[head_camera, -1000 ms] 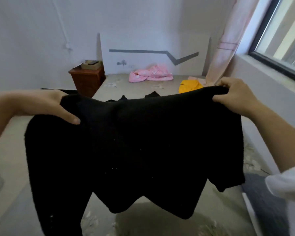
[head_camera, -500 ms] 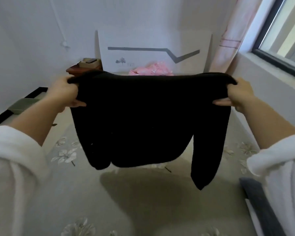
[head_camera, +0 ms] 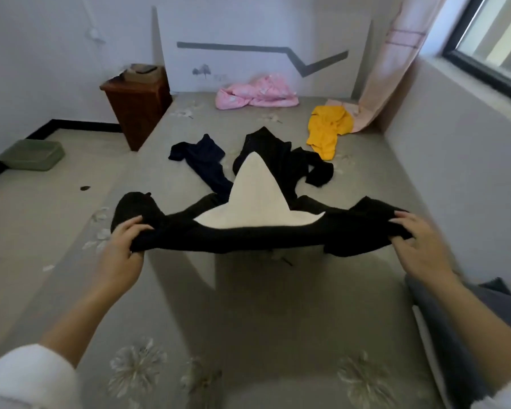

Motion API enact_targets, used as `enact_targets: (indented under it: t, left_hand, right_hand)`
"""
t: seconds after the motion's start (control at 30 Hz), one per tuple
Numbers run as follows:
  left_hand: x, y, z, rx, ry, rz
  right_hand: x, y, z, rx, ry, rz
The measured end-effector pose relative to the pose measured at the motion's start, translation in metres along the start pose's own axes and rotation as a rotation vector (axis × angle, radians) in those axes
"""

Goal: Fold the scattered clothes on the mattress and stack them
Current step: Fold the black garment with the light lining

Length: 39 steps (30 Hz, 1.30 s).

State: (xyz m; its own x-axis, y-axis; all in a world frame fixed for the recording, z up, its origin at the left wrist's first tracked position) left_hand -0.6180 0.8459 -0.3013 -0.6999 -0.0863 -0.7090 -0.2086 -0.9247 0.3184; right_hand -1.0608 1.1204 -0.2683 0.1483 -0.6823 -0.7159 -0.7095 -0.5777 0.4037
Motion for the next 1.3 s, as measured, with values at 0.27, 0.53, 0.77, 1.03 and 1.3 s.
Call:
enact_targets:
  t: [0.27, 0.53, 0.77, 1.03, 1.3]
  left_hand:
    - [0.095, -0.154, -0.131, -0.229, 0.193, -0.474]
    - [0.124, -0.262, -0.202, -0.208, 0.474, -0.902]
    - [0.152, -0.293, -0.228, -0.197, 0.675, -1.242]
    - [0.222, -0.185, -0.125, -0.147, 0.077, -0.571]
    - [0.340, -0.180, -0.107, 0.248, 0.189, -0.703]
  right_hand:
    - [0.095, -0.177, 0.111, 0.296, -0.265, -0.520]
    - [0.126, -0.305, 0.172, 0.391, -0.495, -0.842]
    - [0.156, -0.349, 0.162, 0.409, -0.788, -1.210]
    - [0.267, -0.249, 0.033, 0.321, -0.096, -0.649]
    - [0.379, -0.235, 0.056, 0.115, -0.416, -0.699]
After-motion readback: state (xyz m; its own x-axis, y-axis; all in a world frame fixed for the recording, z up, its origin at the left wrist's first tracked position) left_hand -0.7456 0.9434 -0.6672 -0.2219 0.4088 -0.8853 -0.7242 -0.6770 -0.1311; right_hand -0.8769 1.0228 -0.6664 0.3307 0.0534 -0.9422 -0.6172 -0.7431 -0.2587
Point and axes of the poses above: each hand's wrist, its own y-axis towards the middle knuckle, its own x-axis out of the palm, z = x × y, the point moved 7 cm from there along y, towards the middle knuckle, and after that the axes turned 12 degrees about z, right-handed, at the moved point
